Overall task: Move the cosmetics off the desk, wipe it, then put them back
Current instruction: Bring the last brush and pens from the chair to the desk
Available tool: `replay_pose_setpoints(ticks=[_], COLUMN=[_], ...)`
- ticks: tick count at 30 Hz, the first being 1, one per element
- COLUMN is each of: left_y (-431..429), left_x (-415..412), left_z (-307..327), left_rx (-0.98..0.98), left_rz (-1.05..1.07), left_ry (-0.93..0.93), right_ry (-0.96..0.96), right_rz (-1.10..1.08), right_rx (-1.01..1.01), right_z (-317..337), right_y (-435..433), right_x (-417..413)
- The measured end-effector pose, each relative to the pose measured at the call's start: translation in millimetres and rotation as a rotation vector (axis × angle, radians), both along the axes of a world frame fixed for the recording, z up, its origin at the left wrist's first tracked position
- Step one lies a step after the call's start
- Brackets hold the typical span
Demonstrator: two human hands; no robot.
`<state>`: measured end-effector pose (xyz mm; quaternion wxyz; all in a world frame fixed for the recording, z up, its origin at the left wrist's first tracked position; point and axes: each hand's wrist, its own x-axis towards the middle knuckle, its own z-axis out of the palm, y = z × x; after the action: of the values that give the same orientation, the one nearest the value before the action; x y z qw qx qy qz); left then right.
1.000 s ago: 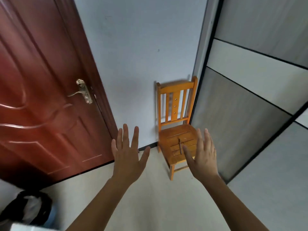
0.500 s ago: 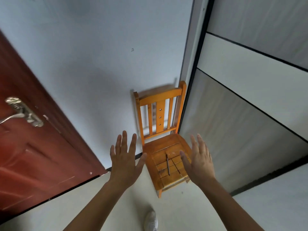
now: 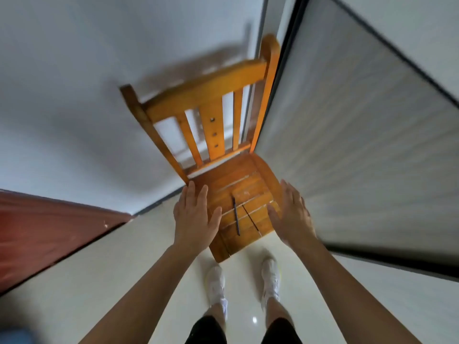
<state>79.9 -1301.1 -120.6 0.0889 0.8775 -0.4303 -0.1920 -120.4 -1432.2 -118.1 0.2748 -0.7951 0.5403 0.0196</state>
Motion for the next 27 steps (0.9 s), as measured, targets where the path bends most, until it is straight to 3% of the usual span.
replay_pose_setpoints(ticks=[11, 15, 21, 27], left_y=[-26.8, -39.3, -45.7, -26.4], left_x=[-68.9, -84.9, -84.5, -75.7], left_z=[-233.3, -286.0, -319.1, -311.0], left_rx=[0.17, 0.196, -0.02, -0.041], left_rz=[0.286, 0.315, 0.433, 0.555], left_ry=[0.263, 0.214, 0.14, 0.251], right_ry=[0.171, 0.149, -0.106, -0.009], right_rz=[0.108, 0.074, 0.013, 0.004], right_rx=[0.325, 0.304, 0.159, 0.16], right_z=[-239.1, -291.6, -323.6, -321.6], right_y=[-1.4, -1.6, -0.8, 3.4], right_x=[-25.1, -19.8, -16.4, -13.6])
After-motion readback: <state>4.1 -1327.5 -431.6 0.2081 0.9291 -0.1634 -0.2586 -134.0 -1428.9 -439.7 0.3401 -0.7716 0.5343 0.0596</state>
